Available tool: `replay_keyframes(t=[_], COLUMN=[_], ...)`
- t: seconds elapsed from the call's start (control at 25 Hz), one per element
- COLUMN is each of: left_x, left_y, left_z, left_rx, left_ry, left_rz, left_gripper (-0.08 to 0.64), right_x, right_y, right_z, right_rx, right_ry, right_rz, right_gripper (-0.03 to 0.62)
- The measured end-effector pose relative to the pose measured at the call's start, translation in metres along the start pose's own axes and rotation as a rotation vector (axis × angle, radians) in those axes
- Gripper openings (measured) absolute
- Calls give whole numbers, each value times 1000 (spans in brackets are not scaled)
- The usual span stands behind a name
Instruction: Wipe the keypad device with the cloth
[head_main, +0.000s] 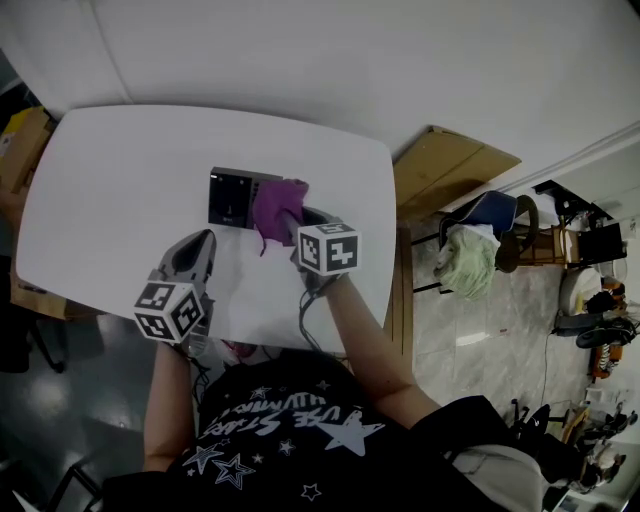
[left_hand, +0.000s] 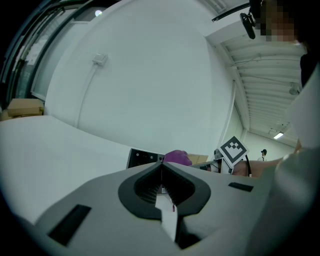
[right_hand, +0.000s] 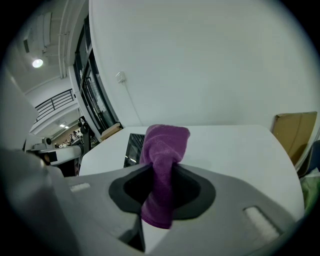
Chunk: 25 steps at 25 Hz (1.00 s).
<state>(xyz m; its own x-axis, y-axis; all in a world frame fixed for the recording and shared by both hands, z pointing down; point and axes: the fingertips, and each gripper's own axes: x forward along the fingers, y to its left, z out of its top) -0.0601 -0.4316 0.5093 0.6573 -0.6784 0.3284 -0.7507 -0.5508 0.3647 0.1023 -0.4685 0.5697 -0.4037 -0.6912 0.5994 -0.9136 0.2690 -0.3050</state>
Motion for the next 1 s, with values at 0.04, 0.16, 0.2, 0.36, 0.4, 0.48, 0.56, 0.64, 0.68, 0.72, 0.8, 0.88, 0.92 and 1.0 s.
replay_keyframes(t=[0.04,0.16,0.2,0.36,0.4,0.48,0.56,0.64,0.68,0.72,0.8,0.88,0.92,1.0], left_x=[-3,-14,-19,-42,-48,-62,-76,-90,-98,-106,-121,-137,-145,-162], left_y=[-1,-4,-5,-8,-8,-10,-11,-10,-10,-10,-9,-7,-5,-2], left_z=[-1,-1,0,0,-1,-4,-7,-8,-8,-9,-12,-16,-18,-21], left_rx=[-1,-1,0,11,12,13,13,14,15,15,16,16,17,16], left_ry=[-1,-11,-15,-30,-33,-39,-47,-56,-60,-64,-71,-76,-78,-82], left_rz=[-2,-10,-13,-19,-20,-22,-24,-26,-26,-26,-28,-31,-32,-34], left_gripper=[9,9,9,9,9,9,9,9,9,9,9,9,9,9], right_x=[-4,-16,-20,-38,-42,-50,-58,-65,-69,-72,-78,-82,-84,-89], right_y=[0,1,3,16,20,30,41,52,58,65,79,94,101,118], right_z=[-1,-4,-5,-9,-11,-15,-19,-23,-25,-27,-32,-38,-41,-47], right_rx=[1,-3,-4,-8,-11,-14,-18,-23,-25,-28,-33,-39,-42,-46], right_ry=[-3,-12,-17,-41,-46,-55,-64,-71,-74,-76,-82,-87,-89,-94], right_rz=[-7,-30,-37,-57,-58,-61,-65,-69,-70,-71,-70,-70,-70,-70], right_gripper=[98,98,98,98,98,98,98,98,98,98,98,98,98,98])
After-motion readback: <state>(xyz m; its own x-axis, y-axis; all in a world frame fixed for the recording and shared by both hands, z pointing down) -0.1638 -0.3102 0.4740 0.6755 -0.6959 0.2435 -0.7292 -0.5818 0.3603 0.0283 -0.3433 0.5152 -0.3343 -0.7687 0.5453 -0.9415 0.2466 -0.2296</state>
